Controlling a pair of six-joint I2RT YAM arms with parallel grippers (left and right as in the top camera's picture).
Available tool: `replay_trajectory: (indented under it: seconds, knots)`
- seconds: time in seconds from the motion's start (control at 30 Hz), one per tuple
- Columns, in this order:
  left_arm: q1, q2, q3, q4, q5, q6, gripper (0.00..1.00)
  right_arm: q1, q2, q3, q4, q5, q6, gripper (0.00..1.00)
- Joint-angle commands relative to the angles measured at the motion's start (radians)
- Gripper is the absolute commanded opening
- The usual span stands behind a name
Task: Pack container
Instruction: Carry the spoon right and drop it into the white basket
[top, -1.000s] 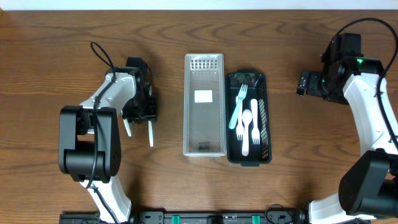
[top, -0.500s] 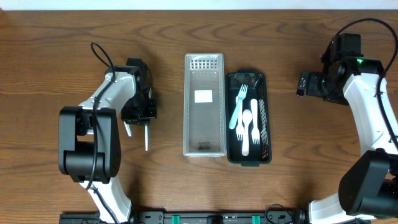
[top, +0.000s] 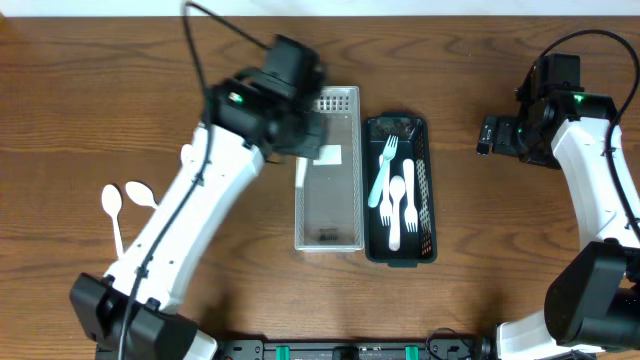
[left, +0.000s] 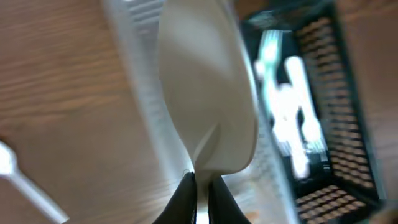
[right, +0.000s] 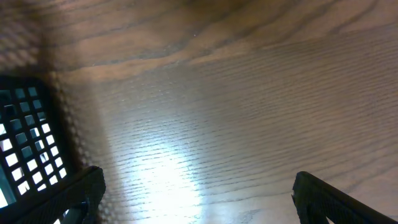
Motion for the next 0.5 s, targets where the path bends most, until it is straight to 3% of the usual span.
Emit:
replay_trajectory:
  seconds: [0.0, 0.2, 0.4, 0.43, 0.47]
  knots:
    - [-0.054, 0.087, -0.030, 0.035, -0.008, -0.093, 0.06, -0.010, -0.006, -0.002, 0.000, 0.000, -0.019, 0.99]
    - [-0.084, 0.272, -0.037, 0.084, -0.008, -0.107, 0.06, -0.010, -0.006, -0.002, -0.001, 0.000, -0.019, 0.99]
    - [-0.080, 0.349, -0.037, 0.079, -0.009, -0.091, 0.08, -0.010, -0.006, -0.002, -0.008, 0.000, -0.019, 0.99]
    - [-0.080, 0.339, -0.032, 0.079, -0.009, -0.075, 0.17, -0.010, -0.006, -0.002, -0.008, 0.000, -0.019, 0.99]
    - [-0.078, 0.330, -0.027, 0.078, -0.010, -0.058, 0.40, -0.010, -0.006, -0.002, -0.008, 0.000, -0.019, 0.99]
